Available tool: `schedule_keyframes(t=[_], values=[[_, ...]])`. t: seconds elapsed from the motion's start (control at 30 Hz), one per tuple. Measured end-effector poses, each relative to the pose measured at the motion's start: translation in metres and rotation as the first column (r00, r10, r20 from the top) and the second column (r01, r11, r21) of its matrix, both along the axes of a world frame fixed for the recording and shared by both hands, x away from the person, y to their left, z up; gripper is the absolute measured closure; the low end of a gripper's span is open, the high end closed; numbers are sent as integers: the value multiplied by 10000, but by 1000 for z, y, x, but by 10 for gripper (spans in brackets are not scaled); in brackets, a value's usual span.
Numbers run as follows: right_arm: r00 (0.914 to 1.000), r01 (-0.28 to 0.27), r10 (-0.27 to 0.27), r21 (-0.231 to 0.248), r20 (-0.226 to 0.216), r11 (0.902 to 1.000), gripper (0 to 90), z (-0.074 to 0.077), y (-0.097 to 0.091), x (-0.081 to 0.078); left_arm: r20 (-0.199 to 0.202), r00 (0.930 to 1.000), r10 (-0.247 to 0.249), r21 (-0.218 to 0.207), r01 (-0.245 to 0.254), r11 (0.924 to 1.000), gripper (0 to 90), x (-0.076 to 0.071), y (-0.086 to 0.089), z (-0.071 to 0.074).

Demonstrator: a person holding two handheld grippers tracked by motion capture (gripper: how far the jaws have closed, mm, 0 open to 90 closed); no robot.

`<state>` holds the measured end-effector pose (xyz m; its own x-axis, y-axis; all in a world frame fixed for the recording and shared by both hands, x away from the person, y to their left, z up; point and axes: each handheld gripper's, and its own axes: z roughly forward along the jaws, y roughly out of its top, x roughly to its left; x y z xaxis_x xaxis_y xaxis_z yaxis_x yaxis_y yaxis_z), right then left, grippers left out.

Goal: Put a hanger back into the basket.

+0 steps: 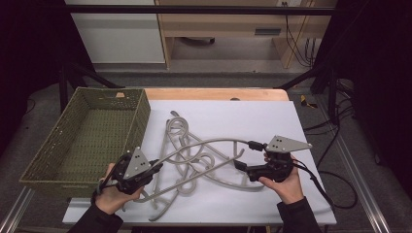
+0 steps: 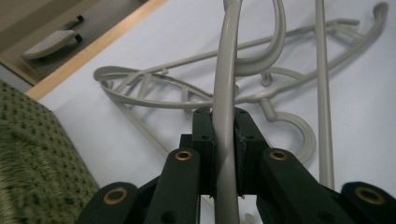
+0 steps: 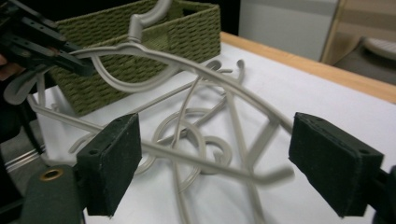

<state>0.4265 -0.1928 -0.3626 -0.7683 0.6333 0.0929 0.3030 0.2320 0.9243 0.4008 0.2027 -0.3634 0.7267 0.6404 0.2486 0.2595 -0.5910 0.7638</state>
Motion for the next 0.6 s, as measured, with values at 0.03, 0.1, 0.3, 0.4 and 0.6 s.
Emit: schedule_keyframes(t=[0.03,0.1,0.3,0.4,0.6], values=[[9997,248,-249,79,76,9997,137,1,-4,-1,162,9994,295,-301,-290,9991,814,0,5,4],[9993,343,-344,109,107,9994,130,1,-6,-1,270,9986,454,-440,-442,9981,814,1,9,6],[9939,1095,-1100,385,110,9932,83,0,-18,-1,536,9936,992,-977,-937,9908,814,3,26,19],[9918,1258,-1265,413,152,9912,78,0,-21,0,600,9912,1177,-1041,-1110,9884,814,6,34,27],[9889,1464,-1470,280,217,9888,78,-2,-27,0,811,9836,1610,-1443,-1483,9784,814,17,51,41]])
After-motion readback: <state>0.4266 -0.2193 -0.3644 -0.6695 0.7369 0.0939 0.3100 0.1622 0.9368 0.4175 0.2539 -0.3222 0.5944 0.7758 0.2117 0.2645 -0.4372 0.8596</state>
